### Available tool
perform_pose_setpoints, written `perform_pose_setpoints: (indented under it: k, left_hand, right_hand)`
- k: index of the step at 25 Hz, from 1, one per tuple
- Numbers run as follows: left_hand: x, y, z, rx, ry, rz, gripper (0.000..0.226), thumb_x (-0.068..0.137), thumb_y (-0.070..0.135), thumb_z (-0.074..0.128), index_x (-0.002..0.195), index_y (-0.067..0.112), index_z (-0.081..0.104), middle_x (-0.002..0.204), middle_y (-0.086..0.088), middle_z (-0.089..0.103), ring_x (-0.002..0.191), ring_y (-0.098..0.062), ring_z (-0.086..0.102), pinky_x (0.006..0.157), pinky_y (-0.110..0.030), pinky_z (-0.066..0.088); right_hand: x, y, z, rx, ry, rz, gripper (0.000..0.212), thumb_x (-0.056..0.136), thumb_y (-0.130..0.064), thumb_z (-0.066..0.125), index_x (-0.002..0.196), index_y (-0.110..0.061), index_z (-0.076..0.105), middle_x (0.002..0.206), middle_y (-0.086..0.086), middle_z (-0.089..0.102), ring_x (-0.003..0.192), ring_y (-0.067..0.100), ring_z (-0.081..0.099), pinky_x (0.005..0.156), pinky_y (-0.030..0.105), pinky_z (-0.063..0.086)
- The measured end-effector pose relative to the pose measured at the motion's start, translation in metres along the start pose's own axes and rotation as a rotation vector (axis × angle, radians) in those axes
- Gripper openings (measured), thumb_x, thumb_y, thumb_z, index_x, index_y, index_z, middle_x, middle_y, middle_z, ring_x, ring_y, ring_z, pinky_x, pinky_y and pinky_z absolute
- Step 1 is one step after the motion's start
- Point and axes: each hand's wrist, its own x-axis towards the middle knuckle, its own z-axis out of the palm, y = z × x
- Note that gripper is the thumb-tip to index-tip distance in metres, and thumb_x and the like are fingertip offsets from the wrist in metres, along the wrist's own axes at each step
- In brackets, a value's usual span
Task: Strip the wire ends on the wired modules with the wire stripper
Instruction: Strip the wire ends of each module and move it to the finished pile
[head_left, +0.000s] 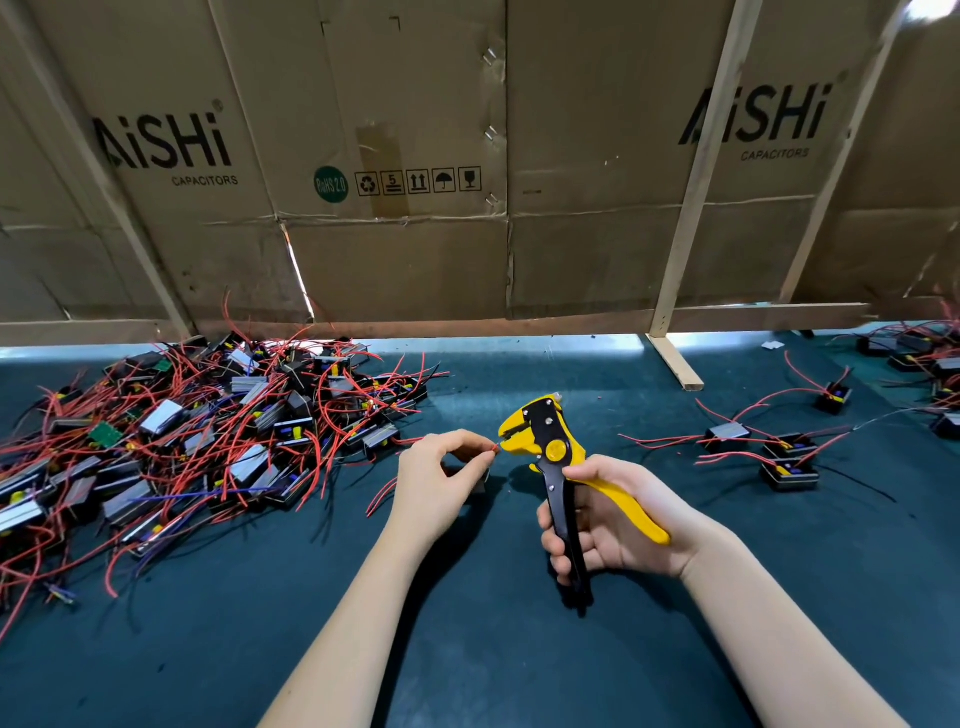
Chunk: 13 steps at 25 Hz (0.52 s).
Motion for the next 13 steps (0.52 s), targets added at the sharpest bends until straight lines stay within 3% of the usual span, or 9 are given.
perform_pose_setpoints:
  k: [5, 9, 13]
  left_hand:
    - [-0.0013, -0.0003, 0.0025, -0.024, -0.007, 0.01, 0.014, 0.081, 0.014, 0.076, 0.076, 0.027, 0.074, 0.078, 0.017, 0.072, 0.077, -0.011, 0.067, 0.079, -0.037, 0.054]
    - [-0.0011, -0.0004, 0.0011, -0.05, -0.027, 0.023, 0.021, 0.08, 0.011, 0.075, 0.07, 0.029, 0.071, 0.075, 0.013, 0.071, 0.062, -0.003, 0.064, 0.066, -0.022, 0.052]
    - [-0.0002, -0.0005, 0.002, -0.026, -0.034, 0.029, 0.017, 0.081, 0.012, 0.075, 0.072, 0.027, 0.072, 0.077, 0.013, 0.071, 0.066, -0.005, 0.064, 0.069, -0.027, 0.053]
  right_hand:
    - [-0.0005, -0.0025, 0.0011, -0.057, -0.011, 0.032, 0.047, 0.082, -0.046, 0.049, 0.088, -0.001, 0.06, 0.077, 0.018, 0.059, 0.068, 0.033, 0.061, 0.071, 0.038, 0.054]
    - [0.0, -0.0033, 0.0025, -0.058, 0.014, 0.051, 0.048, 0.082, -0.049, 0.049, 0.085, -0.003, 0.059, 0.073, 0.015, 0.057, 0.063, 0.03, 0.059, 0.067, 0.036, 0.054]
    - [-0.0001, -0.0029, 0.002, -0.063, 0.018, 0.048, 0.048, 0.082, -0.052, 0.049, 0.083, -0.005, 0.058, 0.071, 0.012, 0.055, 0.06, 0.028, 0.057, 0.064, 0.035, 0.053]
